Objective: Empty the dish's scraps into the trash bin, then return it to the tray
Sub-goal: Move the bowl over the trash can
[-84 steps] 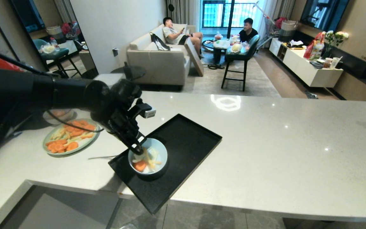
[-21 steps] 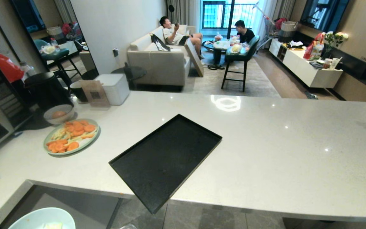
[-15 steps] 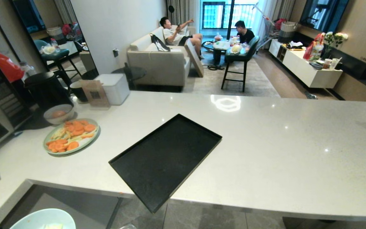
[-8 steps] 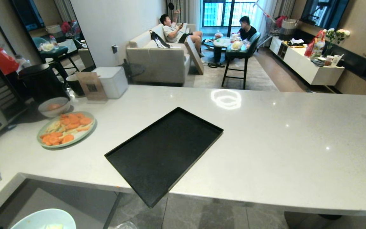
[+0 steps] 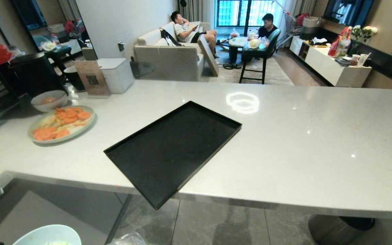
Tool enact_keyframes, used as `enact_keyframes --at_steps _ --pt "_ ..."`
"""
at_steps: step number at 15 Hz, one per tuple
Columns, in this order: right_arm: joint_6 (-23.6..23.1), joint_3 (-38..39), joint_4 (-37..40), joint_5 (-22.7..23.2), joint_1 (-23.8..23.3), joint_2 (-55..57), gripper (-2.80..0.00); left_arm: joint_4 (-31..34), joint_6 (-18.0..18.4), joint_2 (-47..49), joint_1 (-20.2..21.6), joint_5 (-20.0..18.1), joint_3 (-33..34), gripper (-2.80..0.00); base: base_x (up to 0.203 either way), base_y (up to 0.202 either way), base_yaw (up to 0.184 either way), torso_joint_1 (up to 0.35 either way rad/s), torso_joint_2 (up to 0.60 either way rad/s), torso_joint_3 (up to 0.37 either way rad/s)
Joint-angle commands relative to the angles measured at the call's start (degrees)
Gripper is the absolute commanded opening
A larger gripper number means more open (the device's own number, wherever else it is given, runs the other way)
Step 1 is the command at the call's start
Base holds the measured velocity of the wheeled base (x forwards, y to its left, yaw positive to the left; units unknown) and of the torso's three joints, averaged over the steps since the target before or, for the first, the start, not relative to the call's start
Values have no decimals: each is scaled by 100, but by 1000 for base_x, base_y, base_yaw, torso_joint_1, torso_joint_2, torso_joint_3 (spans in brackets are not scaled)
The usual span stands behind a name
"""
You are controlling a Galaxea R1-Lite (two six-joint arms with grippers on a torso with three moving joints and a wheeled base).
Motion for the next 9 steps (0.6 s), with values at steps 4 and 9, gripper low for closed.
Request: enact_keyframes --at_steps 4,9 --pt "6 0 -2 -3 0 6 -280 23 4 13 60 0 48 -280 0 0 0 -155 528 367" --pt "6 0 -2 -3 0 6 -280 23 3 13 52 35 48 -280 0 0 0 -114 489 377"
